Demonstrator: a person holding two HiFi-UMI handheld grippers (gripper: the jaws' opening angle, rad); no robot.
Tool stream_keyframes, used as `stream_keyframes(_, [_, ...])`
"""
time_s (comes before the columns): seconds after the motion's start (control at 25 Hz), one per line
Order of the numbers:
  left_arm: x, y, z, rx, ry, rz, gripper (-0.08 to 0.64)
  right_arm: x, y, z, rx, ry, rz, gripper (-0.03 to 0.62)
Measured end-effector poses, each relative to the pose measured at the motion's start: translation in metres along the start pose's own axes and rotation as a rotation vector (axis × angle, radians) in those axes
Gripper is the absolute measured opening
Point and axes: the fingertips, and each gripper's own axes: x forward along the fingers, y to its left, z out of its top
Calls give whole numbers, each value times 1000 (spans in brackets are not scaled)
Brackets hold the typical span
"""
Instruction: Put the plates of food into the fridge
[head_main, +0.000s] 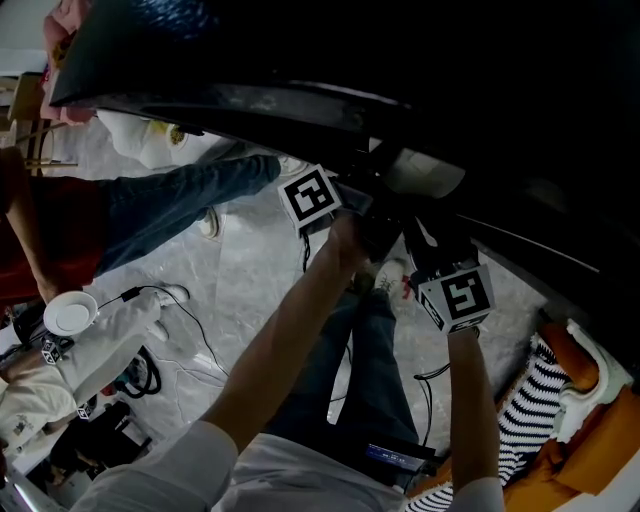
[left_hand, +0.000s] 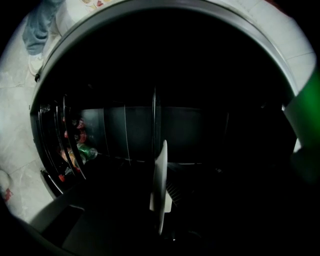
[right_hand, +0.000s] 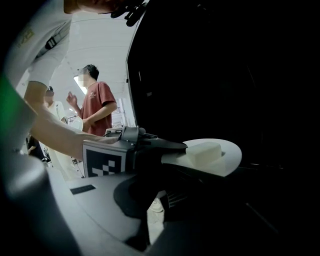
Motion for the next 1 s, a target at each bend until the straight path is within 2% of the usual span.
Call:
stream_keyframes(0.24, [-1,-9,-1,-5,39,-33,92,7,4,7,-55,23,14,11])
stream_keyframes(0.36, [-2,-9,-1,-15,50,-42,114,11,3,5,-75,38,-15,11])
stream_keyframes(0.48, [2,-10,-10,-17,102,-51,147,15,-1,8,-87,38,-52,11])
stream_keyframes(0.84, [6,-11,-40,-21,220,-60,169,21,-14,12,-70,25,-109,11])
stream_keyframes(1.0, [5,-12,-42,-37,226,-63,176,27,-22,16,-74,17,-121,11])
